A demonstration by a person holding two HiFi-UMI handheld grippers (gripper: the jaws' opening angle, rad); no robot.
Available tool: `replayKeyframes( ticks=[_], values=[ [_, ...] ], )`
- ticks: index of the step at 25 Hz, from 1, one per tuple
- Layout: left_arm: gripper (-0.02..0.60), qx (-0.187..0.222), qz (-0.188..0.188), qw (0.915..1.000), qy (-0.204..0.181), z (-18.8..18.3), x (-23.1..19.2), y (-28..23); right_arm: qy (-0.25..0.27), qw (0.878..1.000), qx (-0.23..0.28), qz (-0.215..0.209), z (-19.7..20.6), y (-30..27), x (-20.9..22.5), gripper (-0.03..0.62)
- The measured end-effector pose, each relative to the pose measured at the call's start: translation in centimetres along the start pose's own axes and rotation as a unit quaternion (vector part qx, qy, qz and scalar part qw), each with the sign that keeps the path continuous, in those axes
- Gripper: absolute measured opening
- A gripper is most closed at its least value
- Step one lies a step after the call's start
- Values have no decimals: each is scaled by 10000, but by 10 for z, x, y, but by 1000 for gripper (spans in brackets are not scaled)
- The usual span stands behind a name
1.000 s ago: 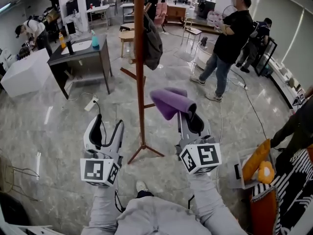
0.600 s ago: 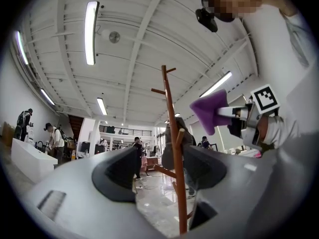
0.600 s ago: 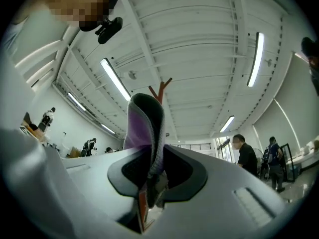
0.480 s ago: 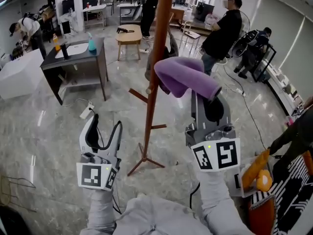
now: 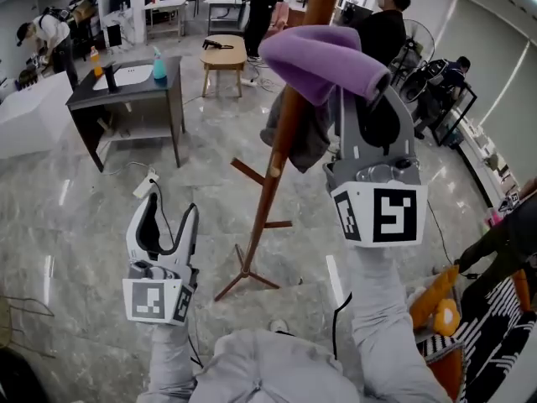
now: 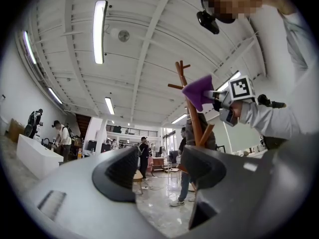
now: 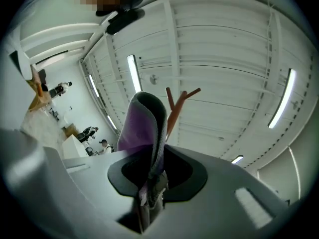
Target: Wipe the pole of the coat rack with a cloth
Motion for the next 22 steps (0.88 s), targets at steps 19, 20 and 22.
replayKeyframes(
  ticks=[19,20,22],
  values=[
    [318,-148,-463,9988,24,18,25,-8,1013,9868,-990,-786,77,38,-45,52],
    [318,-153,-459,9988,20,19,26,-9,982,9857,-1084,-836,82,41,-47,52],
    [318,-166,-464,9988,8,19,29,-9,889,9833,-1281,-935,91,48,-51,52]
  ],
)
Point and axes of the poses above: the fingertips, and each gripper's own axes: y backward along the fingers, x to its right, z out of its underside, the point moved 7 cm from there along y, backward along the fingers, and after that the axes turned 1 degree about -z, right-handed, at the moved point
